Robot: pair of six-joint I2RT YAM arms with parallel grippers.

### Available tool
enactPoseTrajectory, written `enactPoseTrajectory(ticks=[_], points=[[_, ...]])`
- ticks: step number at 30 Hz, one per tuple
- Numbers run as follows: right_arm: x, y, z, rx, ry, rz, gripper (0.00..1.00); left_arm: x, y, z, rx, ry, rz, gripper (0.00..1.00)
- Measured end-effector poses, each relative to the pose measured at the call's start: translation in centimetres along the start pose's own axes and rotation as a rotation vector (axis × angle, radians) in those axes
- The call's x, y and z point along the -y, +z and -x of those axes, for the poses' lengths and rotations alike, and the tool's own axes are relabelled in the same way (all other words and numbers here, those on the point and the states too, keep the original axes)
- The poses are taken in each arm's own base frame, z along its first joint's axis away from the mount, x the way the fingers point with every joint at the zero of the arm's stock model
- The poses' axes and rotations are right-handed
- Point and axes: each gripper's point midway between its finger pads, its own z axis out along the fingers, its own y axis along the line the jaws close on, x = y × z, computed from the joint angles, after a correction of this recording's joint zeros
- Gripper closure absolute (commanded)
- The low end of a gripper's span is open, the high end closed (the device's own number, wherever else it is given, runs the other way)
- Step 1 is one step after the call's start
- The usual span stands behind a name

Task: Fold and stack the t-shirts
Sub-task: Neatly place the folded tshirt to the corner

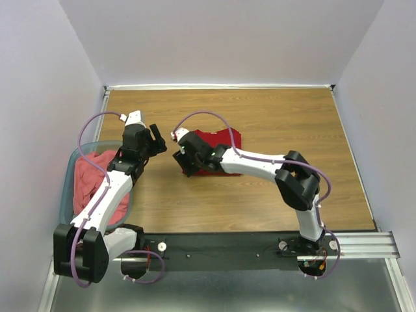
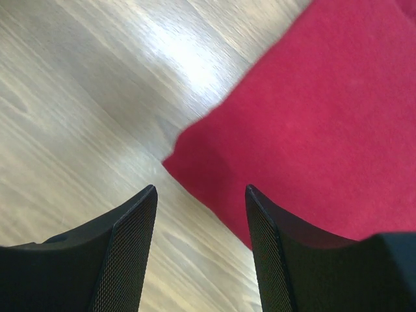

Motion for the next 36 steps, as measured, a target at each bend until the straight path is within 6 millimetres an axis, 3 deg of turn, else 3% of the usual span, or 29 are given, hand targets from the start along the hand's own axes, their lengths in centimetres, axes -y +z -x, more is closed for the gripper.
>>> enactPoseTrajectory(ticks=[9, 15, 19, 21, 29, 33, 36], points=[[-2.2, 2.7, -1.1, -0.044, -0.157, -0.117, 0.5, -4.1, 0.2, 1.5, 0.022, -0.032, 0.08, 0.11], [-1.5, 4.6, -2.2, -0.076, -0.213, -0.198, 0.61, -4.1, 0.2, 1.5, 0.009, -0.046, 0.047, 0.09], [-0.9, 4.7, -2.3, -0.073, -0.229, -0.253, 0.78, -4.1, 0.4, 1.1, -0.002, -0.046, 0.032, 0.04], [-0.5, 4.7, -2.4, -0.074, -0.232, -0.277, 0.99, -4.2, 0.6, 0.8, -0.013, -0.047, 0.028, 0.02], [0.1, 3.9, -3.1, -0.08, -0.21, -0.293, 1.0, -2.5, 1.8, -0.2, -0.062, -0.077, -0.076, 0.02], [0.3, 2.2, -3.8, -0.084, -0.189, -0.256, 1.0, -1.1, 2.6, -1.7, -0.119, -0.108, -0.152, 0.02], [0.2, 0.6, -2.6, -0.027, -0.126, -0.214, 1.0, 0.0, 2.7, -4.5, -0.209, -0.148, -0.205, 0.02]])
